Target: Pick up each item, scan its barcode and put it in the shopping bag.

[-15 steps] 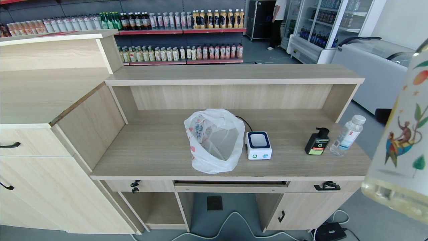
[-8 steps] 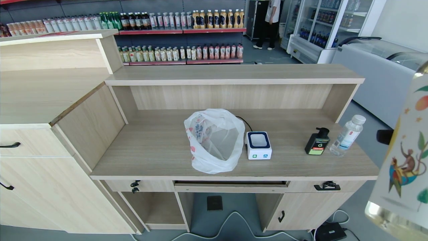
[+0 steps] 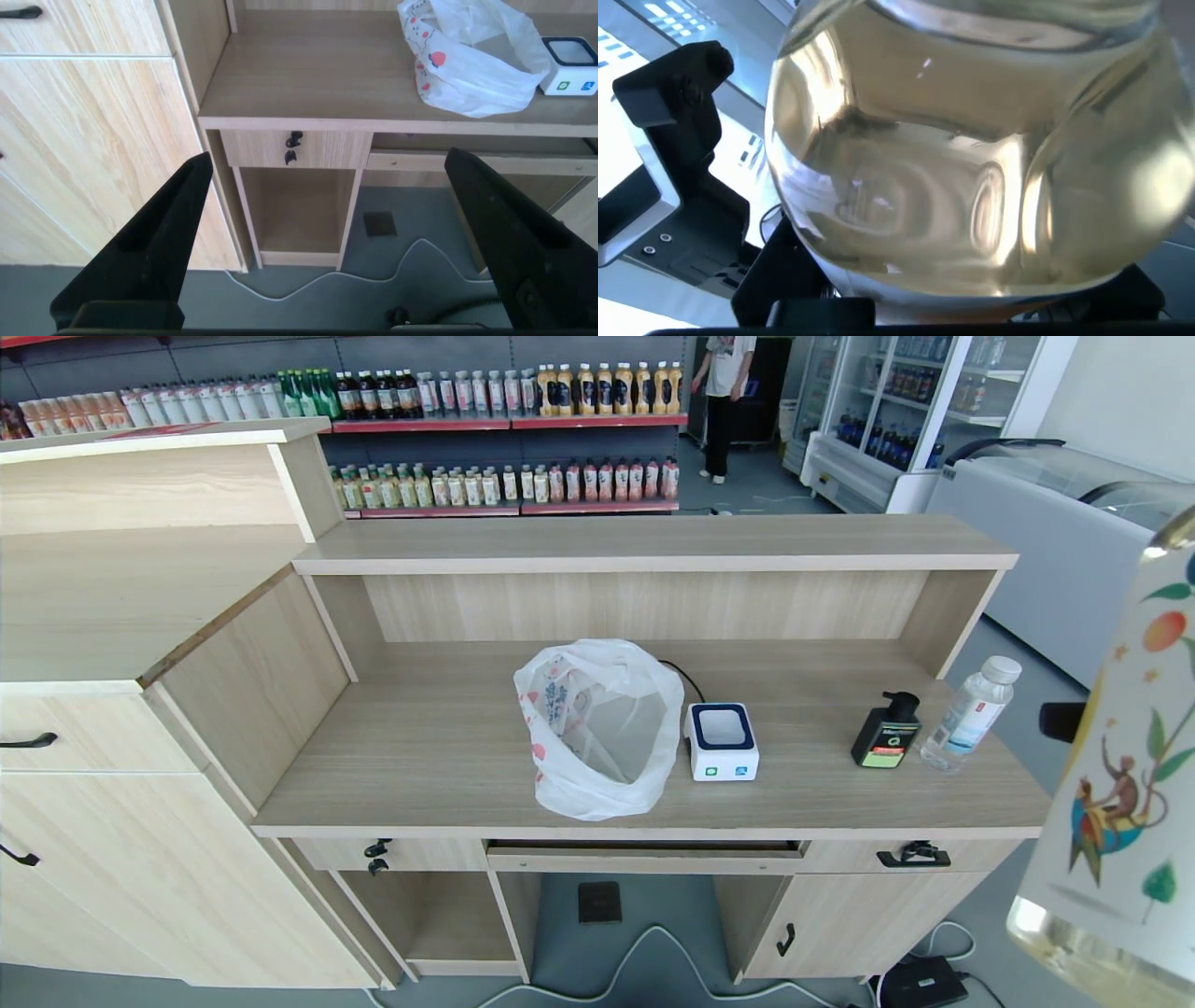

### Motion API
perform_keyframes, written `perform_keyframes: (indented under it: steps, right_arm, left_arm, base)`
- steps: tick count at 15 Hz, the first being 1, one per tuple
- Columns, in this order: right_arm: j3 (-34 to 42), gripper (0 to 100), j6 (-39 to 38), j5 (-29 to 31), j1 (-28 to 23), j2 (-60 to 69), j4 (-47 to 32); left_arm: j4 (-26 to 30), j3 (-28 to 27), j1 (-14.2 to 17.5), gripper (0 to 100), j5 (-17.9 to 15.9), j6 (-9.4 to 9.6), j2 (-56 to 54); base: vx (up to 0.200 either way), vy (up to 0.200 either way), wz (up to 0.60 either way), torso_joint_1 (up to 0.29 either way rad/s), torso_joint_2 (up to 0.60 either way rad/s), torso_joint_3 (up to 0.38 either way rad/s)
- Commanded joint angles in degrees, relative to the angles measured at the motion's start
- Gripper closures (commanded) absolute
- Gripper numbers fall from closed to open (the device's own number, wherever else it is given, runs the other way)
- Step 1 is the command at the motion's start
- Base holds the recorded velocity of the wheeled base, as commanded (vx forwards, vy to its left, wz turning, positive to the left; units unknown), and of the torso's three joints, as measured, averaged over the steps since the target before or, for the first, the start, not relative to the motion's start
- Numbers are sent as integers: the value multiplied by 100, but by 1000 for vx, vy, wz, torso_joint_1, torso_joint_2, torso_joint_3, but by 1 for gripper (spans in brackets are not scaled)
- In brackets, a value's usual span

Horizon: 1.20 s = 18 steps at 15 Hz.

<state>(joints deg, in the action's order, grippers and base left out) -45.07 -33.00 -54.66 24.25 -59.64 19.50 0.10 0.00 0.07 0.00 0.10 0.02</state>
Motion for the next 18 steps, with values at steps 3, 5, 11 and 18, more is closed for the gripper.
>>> perform_keyframes:
  steps: [3, 5, 11, 18]
  right_arm:
    - [33, 100, 57, -9, -60, -31, 1]
    - [42, 100, 347, 35, -227, -101, 1]
    - [745, 100, 4434, 1388, -3462, -945, 18]
    - [710, 100, 8160, 1494, -5448, -1279, -298]
  left_arm:
    - [-1, 0, 1, 0, 0, -1, -2]
    - [-1, 0, 1, 0, 0, -1, -2]
    - [-1, 0, 1, 0, 0, -1, -2]
    - [-1, 0, 1, 0, 0, -1, -2]
  base:
    - [0, 0, 0, 0, 0, 0]
    - [0, 0, 0, 0, 0, 0]
    - [0, 0, 0, 0, 0, 0]
    - [0, 0, 0, 0, 0, 0]
